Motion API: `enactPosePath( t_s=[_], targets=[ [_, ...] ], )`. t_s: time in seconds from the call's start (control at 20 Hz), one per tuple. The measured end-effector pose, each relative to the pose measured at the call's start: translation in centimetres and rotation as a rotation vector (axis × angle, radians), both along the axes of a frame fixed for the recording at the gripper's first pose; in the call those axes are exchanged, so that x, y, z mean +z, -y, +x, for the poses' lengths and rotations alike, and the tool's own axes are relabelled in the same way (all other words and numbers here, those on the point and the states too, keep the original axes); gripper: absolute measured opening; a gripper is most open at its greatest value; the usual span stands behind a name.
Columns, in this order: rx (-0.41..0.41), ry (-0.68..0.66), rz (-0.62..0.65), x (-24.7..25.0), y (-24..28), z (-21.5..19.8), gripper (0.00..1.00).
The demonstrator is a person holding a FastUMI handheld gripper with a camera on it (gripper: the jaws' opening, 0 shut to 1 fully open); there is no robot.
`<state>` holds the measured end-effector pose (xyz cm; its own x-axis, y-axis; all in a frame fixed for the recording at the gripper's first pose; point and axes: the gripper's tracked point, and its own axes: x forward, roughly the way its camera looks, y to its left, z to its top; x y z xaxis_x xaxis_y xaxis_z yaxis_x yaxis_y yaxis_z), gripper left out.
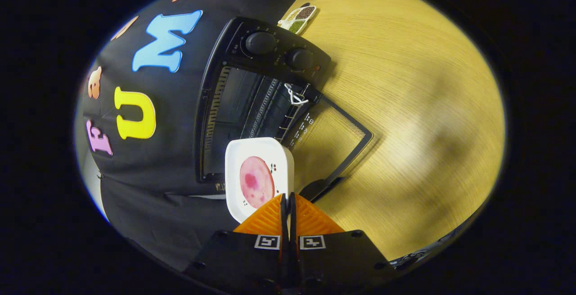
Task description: Open the toaster oven, put the food inside, and close the toaster oven door.
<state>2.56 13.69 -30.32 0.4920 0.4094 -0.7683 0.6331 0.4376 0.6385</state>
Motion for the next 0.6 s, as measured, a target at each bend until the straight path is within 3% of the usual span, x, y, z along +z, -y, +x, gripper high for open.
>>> enactPosePath(
  t_s=[0.6],
  targets=[
    [-0.327,0.052,-0.058,-2.2,-2.5,7.8,0.02]
  ],
)
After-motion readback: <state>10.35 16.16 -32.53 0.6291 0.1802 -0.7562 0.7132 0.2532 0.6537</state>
